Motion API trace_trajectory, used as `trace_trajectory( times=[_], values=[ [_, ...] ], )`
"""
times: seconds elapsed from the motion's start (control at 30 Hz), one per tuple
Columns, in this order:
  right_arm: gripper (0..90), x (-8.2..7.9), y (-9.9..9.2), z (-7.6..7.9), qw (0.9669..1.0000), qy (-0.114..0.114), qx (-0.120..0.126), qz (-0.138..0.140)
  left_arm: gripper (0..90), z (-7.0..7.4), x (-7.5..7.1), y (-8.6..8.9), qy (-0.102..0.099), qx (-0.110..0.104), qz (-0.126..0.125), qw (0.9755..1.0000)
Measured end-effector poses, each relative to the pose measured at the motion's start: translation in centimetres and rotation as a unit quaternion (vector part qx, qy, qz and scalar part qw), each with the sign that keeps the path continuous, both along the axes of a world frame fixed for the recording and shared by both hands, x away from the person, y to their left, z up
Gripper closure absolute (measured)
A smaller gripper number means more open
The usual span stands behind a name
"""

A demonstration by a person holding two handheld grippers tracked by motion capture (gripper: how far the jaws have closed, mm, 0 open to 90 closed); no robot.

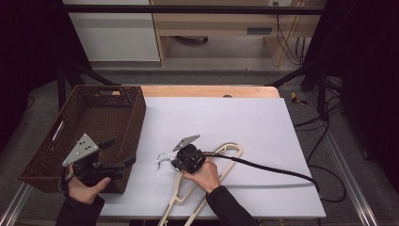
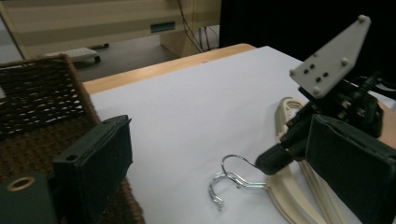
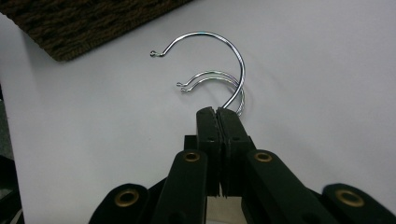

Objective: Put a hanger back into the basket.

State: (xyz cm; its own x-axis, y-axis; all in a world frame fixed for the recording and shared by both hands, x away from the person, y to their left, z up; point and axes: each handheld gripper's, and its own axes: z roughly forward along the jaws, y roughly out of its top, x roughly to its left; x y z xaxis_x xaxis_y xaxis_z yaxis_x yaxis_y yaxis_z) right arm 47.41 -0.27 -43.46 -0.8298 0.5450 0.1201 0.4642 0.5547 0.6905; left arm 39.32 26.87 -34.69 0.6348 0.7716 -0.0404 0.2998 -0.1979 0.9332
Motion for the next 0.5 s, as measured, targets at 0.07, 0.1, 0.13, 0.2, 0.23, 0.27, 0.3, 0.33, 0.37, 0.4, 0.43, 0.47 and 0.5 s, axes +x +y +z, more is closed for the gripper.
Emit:
trace_trajectory(
  times=[0.07, 0.1, 0.13, 0.2, 0.23, 0.27, 0.3, 0.33, 0.37, 0.4, 0.43, 0.47, 0.5],
  values=[
    [89.3, -0.2, -0.2, 0.4, 1.0, -0.003, 0.002, 0.005, 6.6, -0.1, -0.6, -0.4, 0.009, 0.001, -0.008, 0.9999],
    [89.3, -0.4, -0.6, 0.9, 0.9999, -0.01, 0.004, 0.006, 6.8, -0.3, -1.0, -0.8, 0.018, 0.001, -0.014, 0.9997],
    [89.3, -0.4, -0.6, 0.9, 0.9999, -0.01, 0.004, 0.006, 6.8, -0.5, -1.3, -1.0, 0.025, 0.003, -0.017, 0.9995],
    [89.2, -0.6, -0.8, 1.5, 0.9998, -0.016, 0.011, 0.006, 7.5, -1.2, -2.0, -1.7, 0.042, 0.008, -0.031, 0.9986],
    [89.3, -0.7, -1.0, 1.7, 0.9996, -0.019, 0.016, 0.012, 8.3, -1.6, -2.3, -2.0, 0.051, 0.01, -0.035, 0.998],
    [89.3, -0.8, -1.1, 2.0, 0.9995, -0.022, 0.019, 0.013, 8.6, -1.8, -2.5, -2.4, 0.06, 0.011, -0.04, 0.9974],
    [89.3, -0.9, -1.2, 2.3, 0.9994, -0.022, 0.023, 0.011, 10.4, -2.1, -2.6, -2.8, 0.07, 0.012, -0.044, 0.9965],
    [89.3, -0.9, -1.2, 2.3, 0.9994, -0.022, 0.023, 0.011, 10.4, -2.3, -2.6, -3.1, 0.076, 0.013, -0.049, 0.9958],
    [89.3, -1.1, -1.3, 2.5, 0.9994, -0.024, 0.025, 0.009, 12.6, -2.6, -2.7, -3.7, 0.085, 0.015, -0.055, 0.9948],
    [89.3, -1.1, -1.3, 2.5, 0.9994, -0.024, 0.025, 0.009, 12.6, -2.8, -2.7, -4.1, 0.092, 0.016, -0.057, 0.9939],
    [89.2, -1.1, -1.3, 2.6, 0.9993, -0.025, 0.025, 0.011, 13.7, -3.2, -2.7, -4.7, 0.101, 0.021, -0.061, 0.9928],
    [89.3, -1.1, -1.4, 2.6, 0.9993, -0.026, 0.025, 0.011, 14.7, -3.7, -2.6, -5.4, 0.112, 0.025, -0.067, 0.9911],
    [89.2, -1.2, -1.4, 2.8, 0.9991, -0.029, 0.028, 0.01, 18.2, -4.1, -2.5, -6.0, 0.123, 0.029, -0.071, 0.9894]
  ],
)
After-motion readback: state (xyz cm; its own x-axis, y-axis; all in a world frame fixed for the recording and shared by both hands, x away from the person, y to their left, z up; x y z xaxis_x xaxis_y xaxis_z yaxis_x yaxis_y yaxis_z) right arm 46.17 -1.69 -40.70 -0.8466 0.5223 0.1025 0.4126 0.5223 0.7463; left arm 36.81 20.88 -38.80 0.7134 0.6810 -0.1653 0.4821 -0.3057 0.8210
